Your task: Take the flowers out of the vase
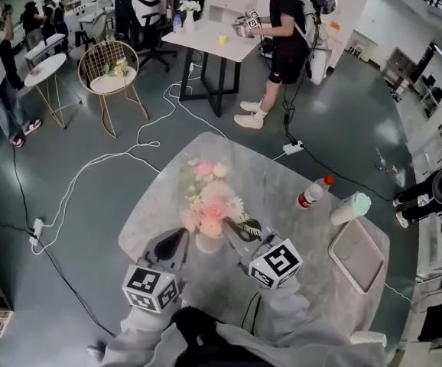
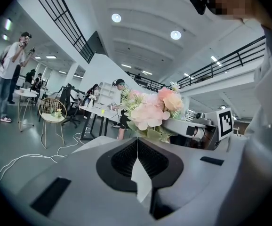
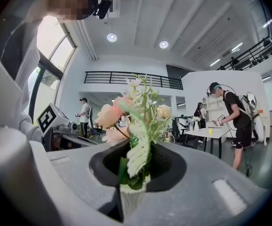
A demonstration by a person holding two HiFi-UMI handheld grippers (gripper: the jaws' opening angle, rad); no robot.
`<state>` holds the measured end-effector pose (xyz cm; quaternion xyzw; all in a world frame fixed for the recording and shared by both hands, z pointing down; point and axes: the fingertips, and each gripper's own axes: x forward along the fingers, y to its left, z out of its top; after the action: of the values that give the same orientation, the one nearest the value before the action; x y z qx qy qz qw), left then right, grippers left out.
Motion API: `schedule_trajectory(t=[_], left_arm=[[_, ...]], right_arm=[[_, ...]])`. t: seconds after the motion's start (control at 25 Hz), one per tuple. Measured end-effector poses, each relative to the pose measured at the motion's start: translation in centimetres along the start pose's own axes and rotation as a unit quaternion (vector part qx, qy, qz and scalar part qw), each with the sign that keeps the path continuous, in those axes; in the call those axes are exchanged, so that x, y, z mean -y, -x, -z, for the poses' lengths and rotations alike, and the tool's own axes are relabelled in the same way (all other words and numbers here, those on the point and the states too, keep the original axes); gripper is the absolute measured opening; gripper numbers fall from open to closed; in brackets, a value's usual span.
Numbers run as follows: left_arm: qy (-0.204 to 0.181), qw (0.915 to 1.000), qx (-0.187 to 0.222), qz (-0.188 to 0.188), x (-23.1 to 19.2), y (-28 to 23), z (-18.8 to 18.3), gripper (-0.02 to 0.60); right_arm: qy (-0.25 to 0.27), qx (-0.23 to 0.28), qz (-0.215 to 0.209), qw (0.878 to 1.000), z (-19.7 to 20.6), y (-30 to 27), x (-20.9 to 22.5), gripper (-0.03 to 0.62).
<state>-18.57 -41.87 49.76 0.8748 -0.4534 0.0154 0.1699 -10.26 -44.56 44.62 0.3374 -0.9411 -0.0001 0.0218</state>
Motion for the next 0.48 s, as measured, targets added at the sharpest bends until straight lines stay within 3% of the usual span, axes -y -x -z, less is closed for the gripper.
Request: schedule_trajectory(t=[0.48], left_arm=[[-0.010,0.9999,0.009,0.006,0.6,1.2,-1.1,0.003]], right_arm=[[0.013,0.041,0.014,0.999,-4.5,0.5,-0.8,0.074]])
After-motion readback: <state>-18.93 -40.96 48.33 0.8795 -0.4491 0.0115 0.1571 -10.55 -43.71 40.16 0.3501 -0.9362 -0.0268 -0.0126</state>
